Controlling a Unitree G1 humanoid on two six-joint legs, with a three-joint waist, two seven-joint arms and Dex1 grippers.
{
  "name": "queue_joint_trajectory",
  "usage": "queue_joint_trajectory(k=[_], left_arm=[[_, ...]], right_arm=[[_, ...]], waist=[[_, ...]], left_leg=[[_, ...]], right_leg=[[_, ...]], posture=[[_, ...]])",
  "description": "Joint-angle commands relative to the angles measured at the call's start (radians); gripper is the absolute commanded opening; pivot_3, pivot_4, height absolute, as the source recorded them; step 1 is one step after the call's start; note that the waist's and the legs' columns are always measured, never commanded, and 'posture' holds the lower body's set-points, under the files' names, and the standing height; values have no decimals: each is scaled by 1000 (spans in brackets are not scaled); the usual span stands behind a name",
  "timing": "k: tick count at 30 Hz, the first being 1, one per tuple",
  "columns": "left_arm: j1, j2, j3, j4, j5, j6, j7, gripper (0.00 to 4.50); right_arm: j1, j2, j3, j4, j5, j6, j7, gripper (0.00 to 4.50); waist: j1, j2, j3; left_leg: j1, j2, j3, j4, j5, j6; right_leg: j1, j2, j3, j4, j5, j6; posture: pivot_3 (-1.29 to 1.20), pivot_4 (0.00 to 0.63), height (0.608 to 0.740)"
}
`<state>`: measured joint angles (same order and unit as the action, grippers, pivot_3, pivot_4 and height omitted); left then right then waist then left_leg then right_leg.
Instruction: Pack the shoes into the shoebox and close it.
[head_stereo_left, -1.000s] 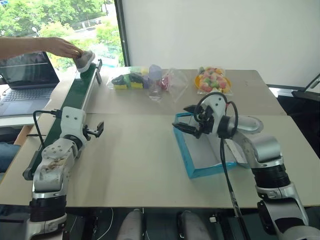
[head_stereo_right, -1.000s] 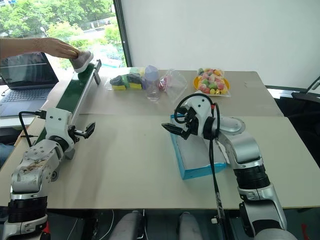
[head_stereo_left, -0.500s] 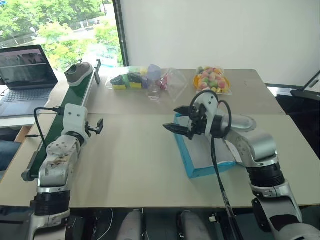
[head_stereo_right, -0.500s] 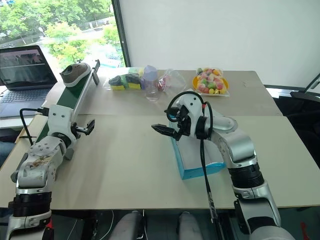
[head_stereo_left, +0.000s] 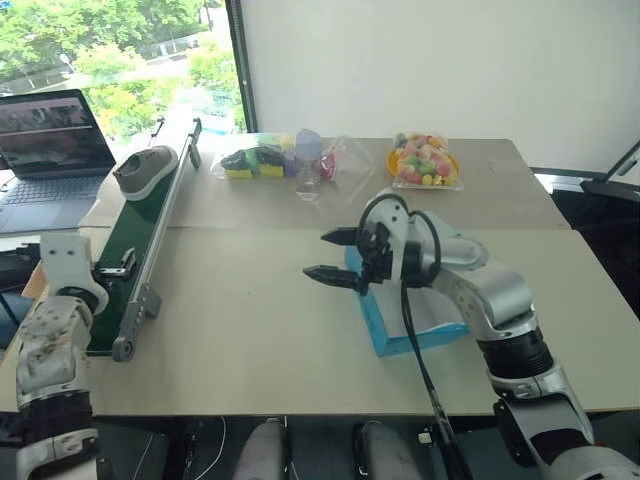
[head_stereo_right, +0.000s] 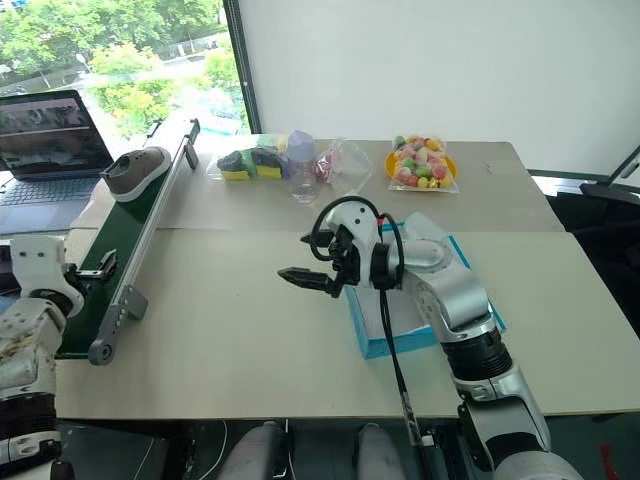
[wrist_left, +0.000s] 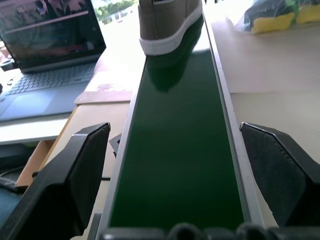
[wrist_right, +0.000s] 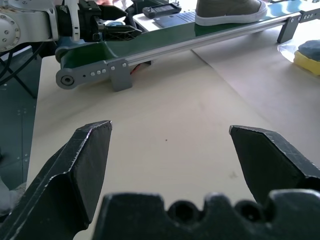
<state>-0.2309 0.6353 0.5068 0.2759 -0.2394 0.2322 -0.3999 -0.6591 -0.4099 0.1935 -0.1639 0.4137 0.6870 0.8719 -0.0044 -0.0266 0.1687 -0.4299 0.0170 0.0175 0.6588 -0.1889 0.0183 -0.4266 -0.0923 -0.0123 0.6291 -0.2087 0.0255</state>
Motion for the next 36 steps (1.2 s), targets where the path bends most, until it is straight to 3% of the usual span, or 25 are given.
queue_joint_trajectory(k=[1,11,20,28,33,36], left_arm=[[-3,56,51,75,-46,-87,-86,4482],[-122,162,32,378,-68,-192,-241,4482],[-251,153,-46,628,-29,-318,-293,4482],[-287,135,-102,738,-3,-385,-300,4482],[-300,132,-110,762,-8,-374,-322,3001],[-306,122,-112,735,-16,-364,-320,2554]], right_arm=[[-20,-2,-9,-17,5,-23,9,4443],[-5,-20,-8,-50,44,31,42,4443],[1,-54,-11,-62,50,38,65,4443],[16,-94,-38,-94,61,58,53,4443],[16,-106,-52,-98,59,62,33,4500],[13,-106,-52,-94,55,58,25,4500]], waist=[[0,0,0],[1,0,0],[1,-2,0],[11,-2,0],[20,-2,0],[22,-2,0]], left_leg=[[0,0,0,0,0,0],[-1,0,0,0,0,0],[-2,0,0,-1,0,0],[-2,0,2,-1,0,0],[-2,0,7,-1,0,-1],[-2,0,7,-1,-2,-3]], right_leg=[[-1,0,0,0,0,0],[-2,0,-1,0,0,-1],[-3,0,-1,0,0,-1],[-2,0,-2,1,0,0],[-2,-2,-2,1,1,0],[-2,-2,-3,1,1,0]], posture=[[0,150,740],[0,150,740],[0,150,740],[0,150,740],[0,150,740],[0,150,740]])
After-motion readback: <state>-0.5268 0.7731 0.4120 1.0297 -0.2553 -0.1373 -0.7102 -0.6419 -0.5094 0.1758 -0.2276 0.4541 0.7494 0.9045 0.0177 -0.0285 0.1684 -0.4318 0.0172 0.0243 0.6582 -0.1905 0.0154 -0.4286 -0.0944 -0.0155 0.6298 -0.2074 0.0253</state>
